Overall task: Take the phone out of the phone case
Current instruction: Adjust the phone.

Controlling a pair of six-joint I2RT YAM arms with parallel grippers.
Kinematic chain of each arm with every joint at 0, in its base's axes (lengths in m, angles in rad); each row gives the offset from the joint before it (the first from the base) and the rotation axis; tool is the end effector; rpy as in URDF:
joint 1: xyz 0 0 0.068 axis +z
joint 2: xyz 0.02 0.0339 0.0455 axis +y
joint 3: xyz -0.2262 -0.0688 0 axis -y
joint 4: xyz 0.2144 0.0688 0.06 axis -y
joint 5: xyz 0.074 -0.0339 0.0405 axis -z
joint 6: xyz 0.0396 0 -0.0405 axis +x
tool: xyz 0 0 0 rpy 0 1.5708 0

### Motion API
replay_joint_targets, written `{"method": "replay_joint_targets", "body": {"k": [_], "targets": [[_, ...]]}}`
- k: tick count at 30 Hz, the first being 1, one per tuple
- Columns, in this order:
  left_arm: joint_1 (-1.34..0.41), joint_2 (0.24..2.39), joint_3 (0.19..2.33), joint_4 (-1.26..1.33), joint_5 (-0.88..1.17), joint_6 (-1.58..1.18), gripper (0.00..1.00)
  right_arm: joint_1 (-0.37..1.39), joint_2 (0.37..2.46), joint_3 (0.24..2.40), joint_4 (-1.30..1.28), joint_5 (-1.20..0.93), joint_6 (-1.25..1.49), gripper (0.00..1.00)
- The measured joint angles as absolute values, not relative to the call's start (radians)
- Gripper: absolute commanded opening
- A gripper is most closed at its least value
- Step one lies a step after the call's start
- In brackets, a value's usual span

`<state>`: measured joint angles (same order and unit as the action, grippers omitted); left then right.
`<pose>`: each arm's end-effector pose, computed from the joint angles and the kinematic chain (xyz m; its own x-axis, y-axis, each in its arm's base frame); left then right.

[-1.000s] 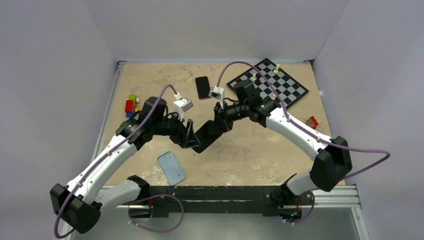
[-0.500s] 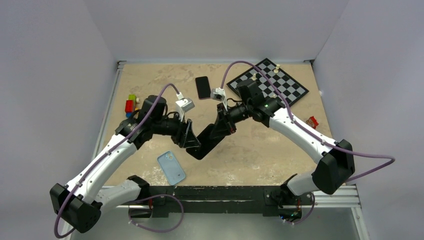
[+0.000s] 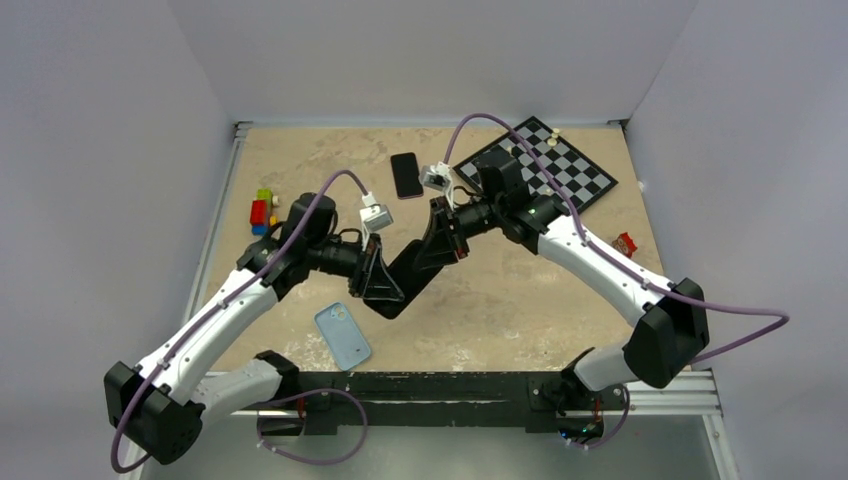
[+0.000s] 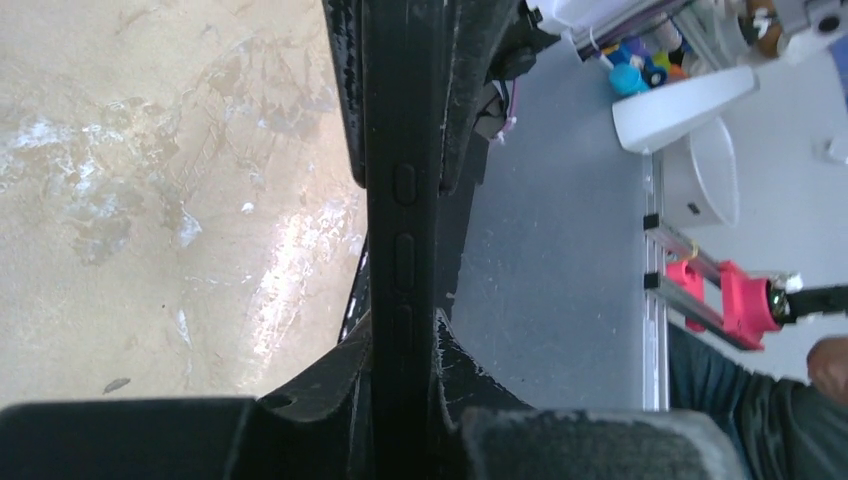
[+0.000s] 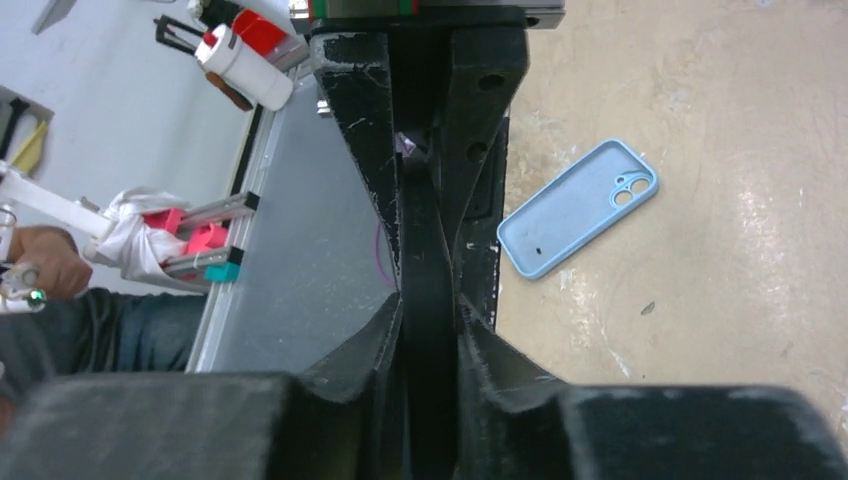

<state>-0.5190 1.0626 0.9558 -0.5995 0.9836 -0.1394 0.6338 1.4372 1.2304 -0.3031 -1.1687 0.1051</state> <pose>0.1595 -0.1291 0.2857 -0.6727 0.2956 -0.6783 0.7384 0.2100 -0.6408 0.2122 0.2012 0.3087 -0.4833 -0.3043 -0.8209 -0.8328 -0.1291 0.5382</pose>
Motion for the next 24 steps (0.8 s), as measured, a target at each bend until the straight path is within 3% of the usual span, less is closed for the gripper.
{"method": "replay_joint_targets", "body": {"k": [3, 6, 11, 21, 22, 24], "targets": [[-0.518, 0.995, 0.886, -0.49, 0.951, -0.249, 0.0, 0.634, 1.436, 1.219, -0.222, -1.126, 0.208, 0.56], [-0.517, 0.936, 0.818, -0.357, 0.921, -0.387, 0.0, 0.633, 1.409, 1.132, -0.031, -1.064, 0.374, 0.6], [-0.517, 0.88, 0.736, -0.157, 0.897, -0.589, 0.0, 0.632, 1.357, 0.992, 0.203, -0.985, 0.61, 0.49], [-0.512, 0.831, 0.721, 0.007, 0.878, -0.743, 0.0, 0.633, 1.334, 0.922, 0.57, -0.929, 0.923, 0.48], [-0.512, 0.83, 0.721, 0.025, 0.878, -0.757, 0.0, 0.632, 1.334, 0.921, 0.594, -0.926, 0.941, 0.45], [-0.512, 0.834, 0.721, 0.059, 0.881, -0.787, 0.0, 0.631, 1.334, 0.92, 0.634, -0.918, 0.969, 0.24]]}}
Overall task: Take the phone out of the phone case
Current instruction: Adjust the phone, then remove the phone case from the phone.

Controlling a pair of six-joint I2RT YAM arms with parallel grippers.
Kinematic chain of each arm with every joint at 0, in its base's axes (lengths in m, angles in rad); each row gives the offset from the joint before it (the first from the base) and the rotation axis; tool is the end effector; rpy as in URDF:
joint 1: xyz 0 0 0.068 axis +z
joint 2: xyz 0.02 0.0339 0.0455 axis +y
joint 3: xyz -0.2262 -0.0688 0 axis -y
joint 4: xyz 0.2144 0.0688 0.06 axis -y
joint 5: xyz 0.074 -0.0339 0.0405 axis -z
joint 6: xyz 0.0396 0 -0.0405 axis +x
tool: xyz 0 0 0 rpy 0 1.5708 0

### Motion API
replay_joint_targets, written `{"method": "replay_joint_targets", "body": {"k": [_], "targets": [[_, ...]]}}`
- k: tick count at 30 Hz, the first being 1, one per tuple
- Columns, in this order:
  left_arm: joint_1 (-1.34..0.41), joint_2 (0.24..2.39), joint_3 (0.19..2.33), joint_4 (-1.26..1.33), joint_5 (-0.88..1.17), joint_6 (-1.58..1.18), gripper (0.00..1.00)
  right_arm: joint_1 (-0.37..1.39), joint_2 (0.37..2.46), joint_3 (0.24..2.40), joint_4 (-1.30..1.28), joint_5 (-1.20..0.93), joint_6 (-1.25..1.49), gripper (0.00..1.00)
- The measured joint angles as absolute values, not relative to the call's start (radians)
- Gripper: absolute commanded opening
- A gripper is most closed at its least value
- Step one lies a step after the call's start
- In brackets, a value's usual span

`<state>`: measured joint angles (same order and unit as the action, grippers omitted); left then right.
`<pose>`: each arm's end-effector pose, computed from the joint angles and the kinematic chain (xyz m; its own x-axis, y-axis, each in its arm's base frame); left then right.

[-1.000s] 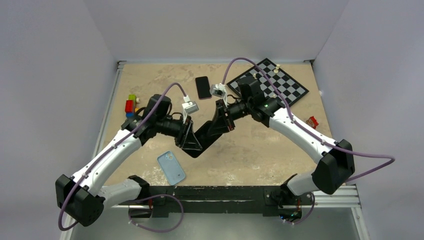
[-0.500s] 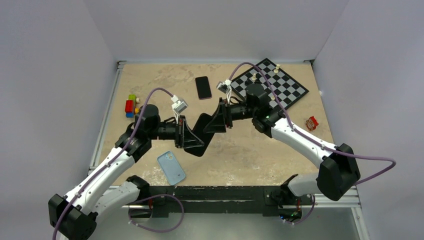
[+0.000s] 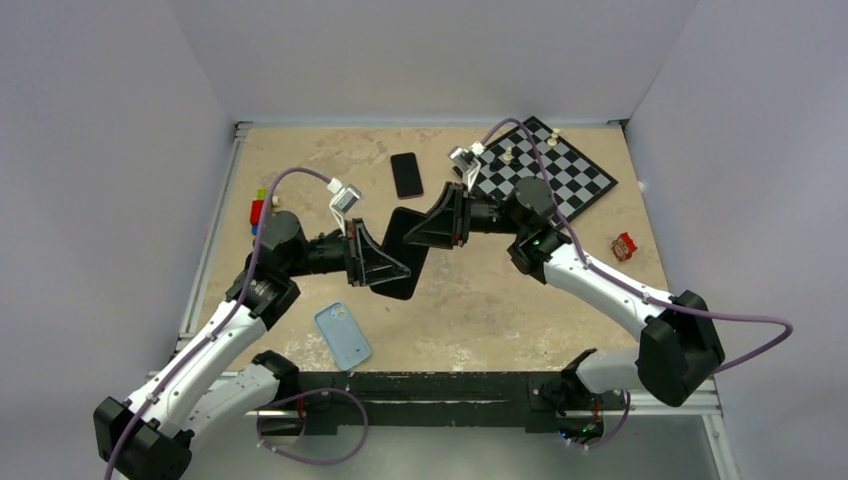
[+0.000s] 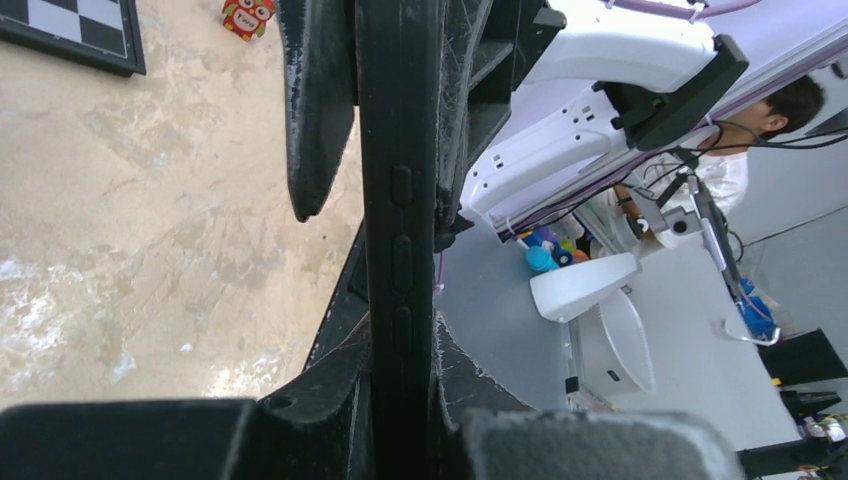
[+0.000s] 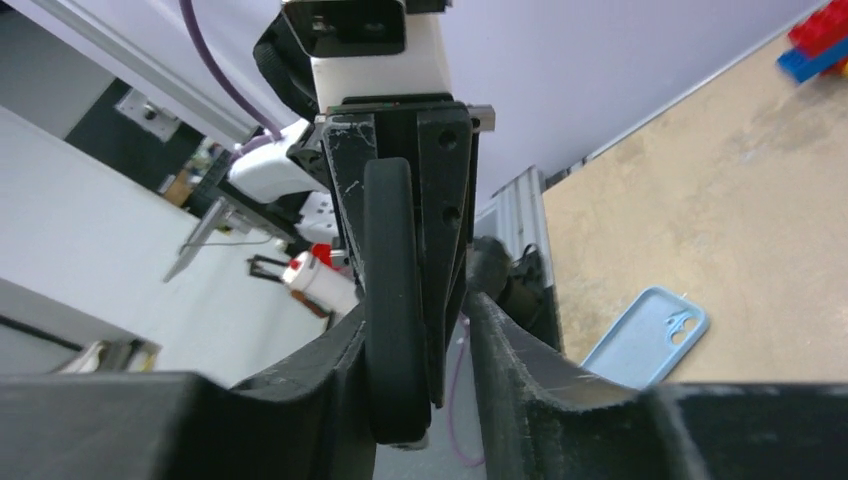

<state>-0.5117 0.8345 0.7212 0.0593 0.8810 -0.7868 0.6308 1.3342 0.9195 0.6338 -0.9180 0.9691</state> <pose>0.1481 -0.1182 0.3111 -0.7294 -0.1072 -0.6756 0.6609 0.1442 -0.7365 0.2101 0.1924 0.3232 -0.7122 0.0999 -0.6948 -0.7019 -0.0869 0.7069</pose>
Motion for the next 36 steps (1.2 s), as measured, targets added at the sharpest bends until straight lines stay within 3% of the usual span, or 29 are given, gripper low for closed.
{"method": "replay_joint_targets", "body": {"k": [2, 4, 6, 8, 9, 10, 12, 15, 21, 33, 36], "targets": [[-0.511, 0.85, 0.721, 0.091, 0.877, -0.823, 0.0, 0.629, 1.335, 0.918, 0.68, -0.913, 0.997, 0.0], [-0.509, 0.868, 0.722, 0.112, 0.884, -0.838, 0.0, 0.627, 1.335, 0.913, 0.717, -0.905, 1.021, 0.0], [-0.509, 0.879, 0.722, 0.126, 0.882, -0.856, 0.28, 0.622, 1.337, 0.904, 0.731, -0.902, 1.042, 0.0], [-0.509, 0.883, 0.722, 0.121, 0.876, -0.868, 0.65, 0.615, 1.334, 0.891, 0.732, -0.886, 1.058, 0.0], [-0.509, 0.879, 0.722, 0.112, 0.859, -0.873, 0.77, 0.61, 1.33, 0.885, 0.725, -0.87, 1.059, 0.0], [-0.509, 0.869, 0.722, 0.101, 0.841, -0.874, 0.82, 0.603, 1.327, 0.878, 0.713, -0.85, 1.059, 0.0], [-0.511, 0.83, 0.722, 0.054, 0.795, -0.877, 0.85, 0.579, 1.324, 0.87, 0.69, -0.836, 1.059, 0.0], [-0.509, 0.762, 0.722, -0.01, 0.723, -0.873, 0.79, 0.538, 1.32, 0.869, 0.66, -0.838, 1.089, 0.0], [-0.503, 0.702, 0.665, -0.014, 0.691, -0.897, 0.52, 0.493, 1.301, 0.869, 0.643, -0.907, 1.108, 0.0], [-0.498, 0.755, 0.643, 0.075, 0.816, -0.921, 0.27, 0.47, 1.275, 0.869, 0.659, -0.983, 1.142, 0.0], [-0.498, 0.78, 0.643, 0.105, 0.855, -0.92, 0.16, 0.47, 1.275, 0.869, 0.668, -1.002, 1.16, 0.0]]}}
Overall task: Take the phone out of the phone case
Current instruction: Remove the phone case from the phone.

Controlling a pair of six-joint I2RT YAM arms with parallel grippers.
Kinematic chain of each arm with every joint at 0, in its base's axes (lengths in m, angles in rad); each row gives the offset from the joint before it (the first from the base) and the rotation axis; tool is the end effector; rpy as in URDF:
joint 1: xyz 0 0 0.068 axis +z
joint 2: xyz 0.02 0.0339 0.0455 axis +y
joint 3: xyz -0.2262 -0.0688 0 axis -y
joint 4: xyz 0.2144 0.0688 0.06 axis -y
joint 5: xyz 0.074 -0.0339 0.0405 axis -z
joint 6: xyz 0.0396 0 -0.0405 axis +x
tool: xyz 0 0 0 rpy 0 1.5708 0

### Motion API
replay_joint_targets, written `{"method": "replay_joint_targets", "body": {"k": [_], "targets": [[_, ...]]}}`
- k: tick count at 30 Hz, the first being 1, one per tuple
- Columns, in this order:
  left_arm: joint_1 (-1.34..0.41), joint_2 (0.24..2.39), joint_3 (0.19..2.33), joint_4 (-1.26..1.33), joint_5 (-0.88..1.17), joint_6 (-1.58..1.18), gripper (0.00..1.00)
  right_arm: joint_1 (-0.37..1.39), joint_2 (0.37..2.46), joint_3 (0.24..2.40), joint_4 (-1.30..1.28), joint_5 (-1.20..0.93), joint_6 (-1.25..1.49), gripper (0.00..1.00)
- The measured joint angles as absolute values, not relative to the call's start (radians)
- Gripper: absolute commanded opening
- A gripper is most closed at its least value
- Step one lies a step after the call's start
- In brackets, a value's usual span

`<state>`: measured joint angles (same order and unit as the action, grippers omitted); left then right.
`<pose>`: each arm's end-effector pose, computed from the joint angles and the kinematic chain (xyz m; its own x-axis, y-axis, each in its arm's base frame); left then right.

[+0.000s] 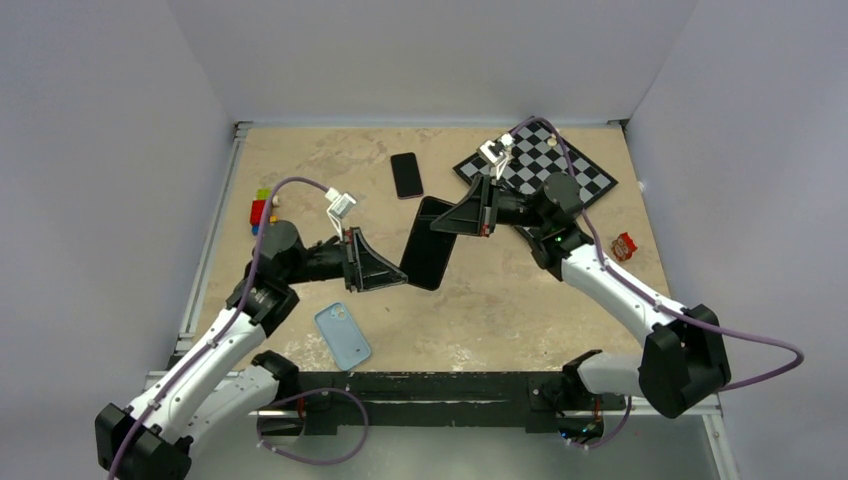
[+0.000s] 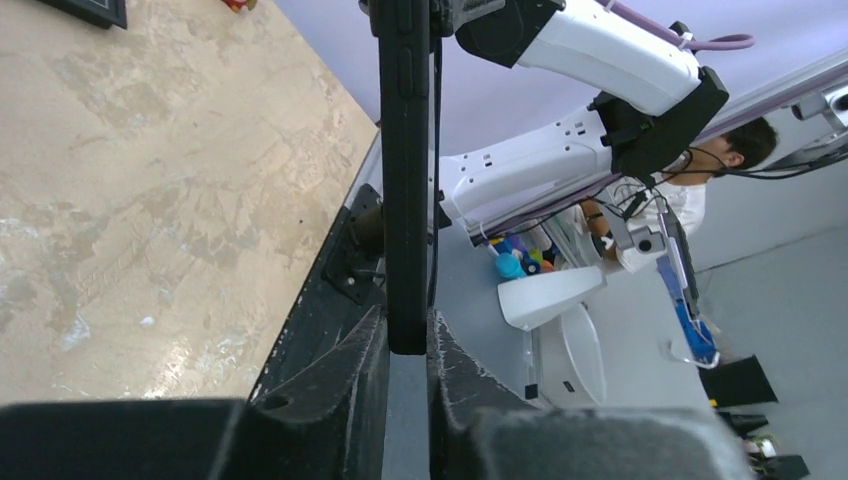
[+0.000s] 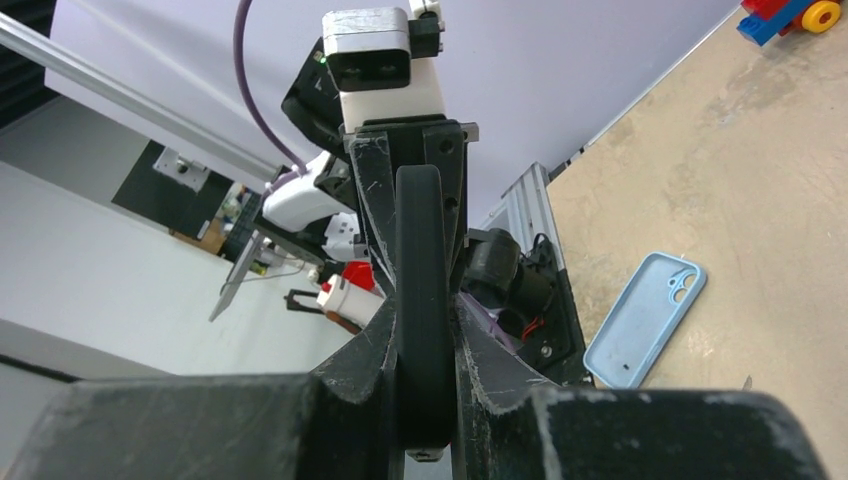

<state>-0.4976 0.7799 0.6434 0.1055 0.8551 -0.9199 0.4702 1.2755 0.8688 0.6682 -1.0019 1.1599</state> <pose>0.1436 -0.1120 0.2997 -0.7929 -0.1633 -0.5870 0.5697 0.1430 -0.8093 0.2228 0.1507 0.3248 -0.7968 0.1490 -0.5855 -0.5986 -0.0628 0.7986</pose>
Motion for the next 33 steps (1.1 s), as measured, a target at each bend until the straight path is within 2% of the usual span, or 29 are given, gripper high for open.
{"method": "replay_joint_targets", "body": {"k": [4, 8, 15, 20, 26, 33], "targets": [[-0.497, 0.825, 0.652, 0.126, 0.906, -0.913, 0.04, 0.464, 1.275, 0.869, 0.673, -1.025, 1.164, 0.0], [-0.496, 0.847, 0.662, 0.168, 0.949, -0.878, 0.0, 0.459, 1.275, 0.869, 0.697, -1.04, 1.188, 0.0], [-0.496, 0.801, 0.68, 0.191, 1.029, -0.667, 0.0, 0.487, 1.298, 0.846, 0.927, -1.048, 1.352, 0.0], [-0.496, 0.86, 0.748, 0.142, 1.125, -0.547, 0.0, 0.497, 1.316, 0.846, 1.069, -1.062, 1.438, 0.0], [-0.496, 0.952, 0.776, 0.207, 1.251, -0.526, 0.0, 0.497, 1.372, 0.845, 1.268, -1.085, 1.573, 0.0], [-0.501, 1.032, 0.83, 0.208, 1.338, -0.503, 0.0, 0.497, 1.383, 0.845, 1.324, -1.069, 1.63, 0.0]]}}
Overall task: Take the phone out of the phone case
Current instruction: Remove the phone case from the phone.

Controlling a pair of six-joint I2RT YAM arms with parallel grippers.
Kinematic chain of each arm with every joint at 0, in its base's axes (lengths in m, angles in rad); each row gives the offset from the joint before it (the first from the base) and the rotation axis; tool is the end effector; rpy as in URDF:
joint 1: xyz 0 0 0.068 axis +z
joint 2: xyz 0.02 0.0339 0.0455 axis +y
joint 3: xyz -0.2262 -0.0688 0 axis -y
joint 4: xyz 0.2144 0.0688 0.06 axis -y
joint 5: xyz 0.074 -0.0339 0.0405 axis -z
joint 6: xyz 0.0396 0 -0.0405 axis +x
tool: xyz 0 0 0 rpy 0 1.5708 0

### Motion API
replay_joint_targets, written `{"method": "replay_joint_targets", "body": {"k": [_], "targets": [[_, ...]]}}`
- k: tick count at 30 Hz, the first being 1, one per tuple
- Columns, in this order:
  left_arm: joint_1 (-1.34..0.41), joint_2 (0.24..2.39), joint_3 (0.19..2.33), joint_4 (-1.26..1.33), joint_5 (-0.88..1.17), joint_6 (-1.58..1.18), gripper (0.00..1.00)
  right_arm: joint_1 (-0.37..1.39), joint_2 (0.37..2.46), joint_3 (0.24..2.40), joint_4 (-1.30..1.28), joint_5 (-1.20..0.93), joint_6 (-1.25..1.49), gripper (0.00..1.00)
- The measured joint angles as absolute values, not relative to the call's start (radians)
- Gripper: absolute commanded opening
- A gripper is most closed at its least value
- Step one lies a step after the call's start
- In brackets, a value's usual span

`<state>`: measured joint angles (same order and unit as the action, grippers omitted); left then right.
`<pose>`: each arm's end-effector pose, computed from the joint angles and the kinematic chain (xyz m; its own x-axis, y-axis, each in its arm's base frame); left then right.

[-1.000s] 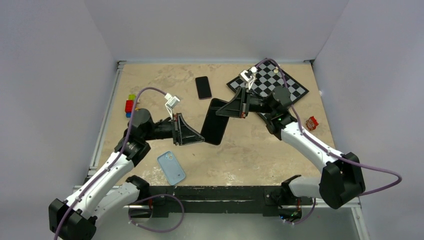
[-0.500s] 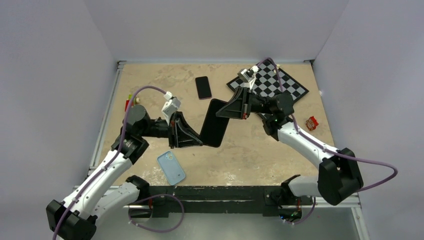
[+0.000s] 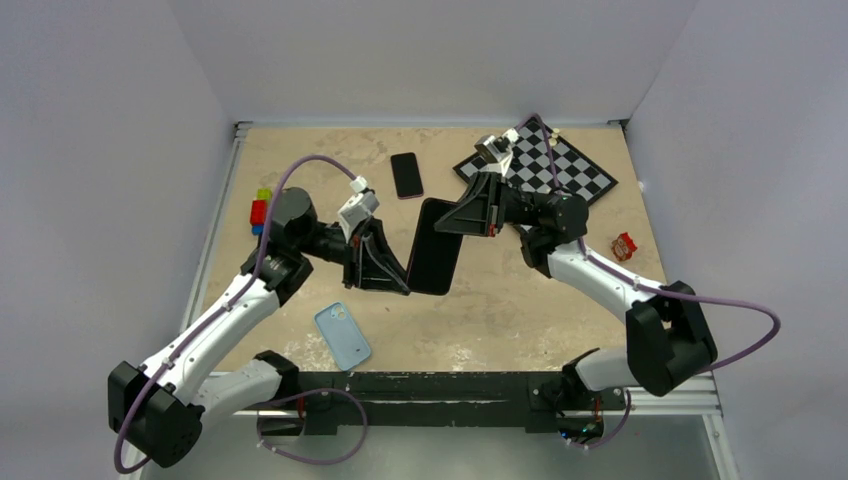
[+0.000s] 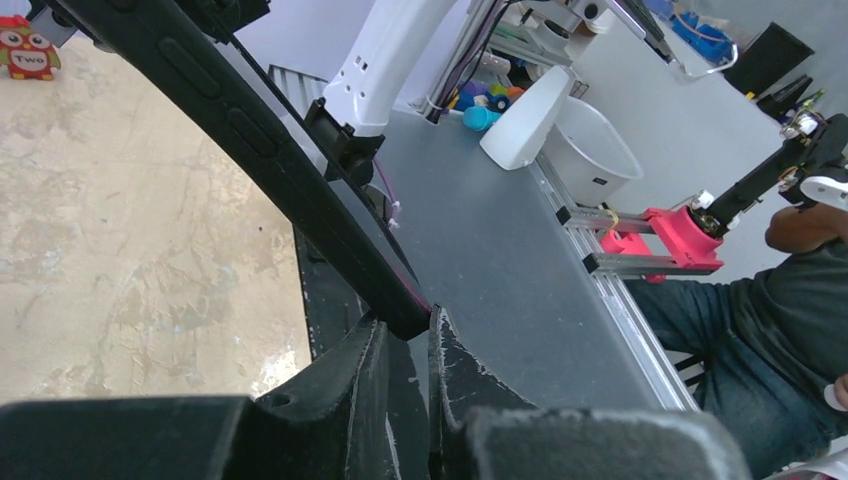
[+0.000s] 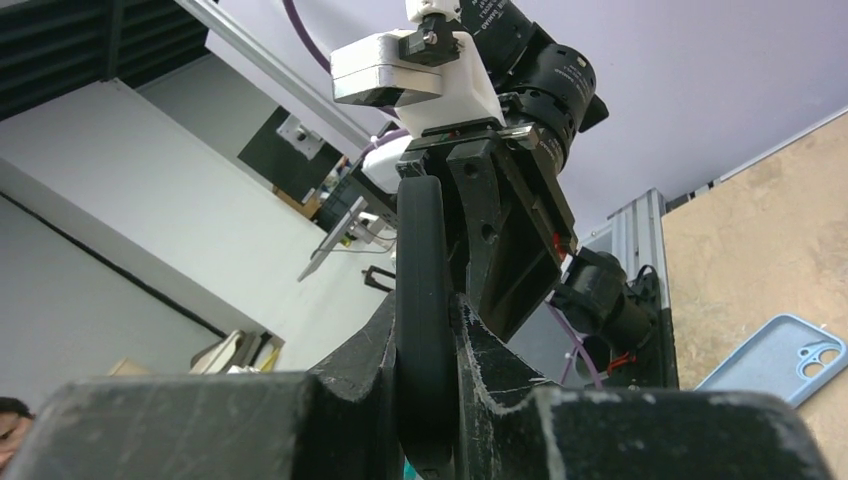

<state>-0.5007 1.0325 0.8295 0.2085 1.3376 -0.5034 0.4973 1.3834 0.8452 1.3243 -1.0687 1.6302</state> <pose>0.1651 -0.1343 0.3237 -0.4610 0.1252 -0.8785 0.8471 -0.2328 -0.4777 0.2106 0.1538 0.3432 -0.8095 0.1072 -0.5772 -0.5748 -0.3445 0.7422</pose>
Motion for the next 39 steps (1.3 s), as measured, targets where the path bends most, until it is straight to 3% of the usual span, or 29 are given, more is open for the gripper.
{"method": "replay_joint_targets", "body": {"k": [19, 28, 39], "targets": [[-0.518, 1.002, 0.803, 0.149, 1.206, -0.331, 0.0, 0.546, 1.46, 0.846, 1.461, -0.92, 1.757, 0.0], [-0.524, 0.908, 0.649, 0.284, 0.904, -0.641, 0.44, 0.568, 1.391, 0.846, 1.176, -0.767, 1.5, 0.0], [-0.571, 0.959, 0.525, 0.618, 0.77, -0.907, 0.55, 0.633, 1.36, 0.852, 1.081, -0.618, 1.378, 0.0]]}}
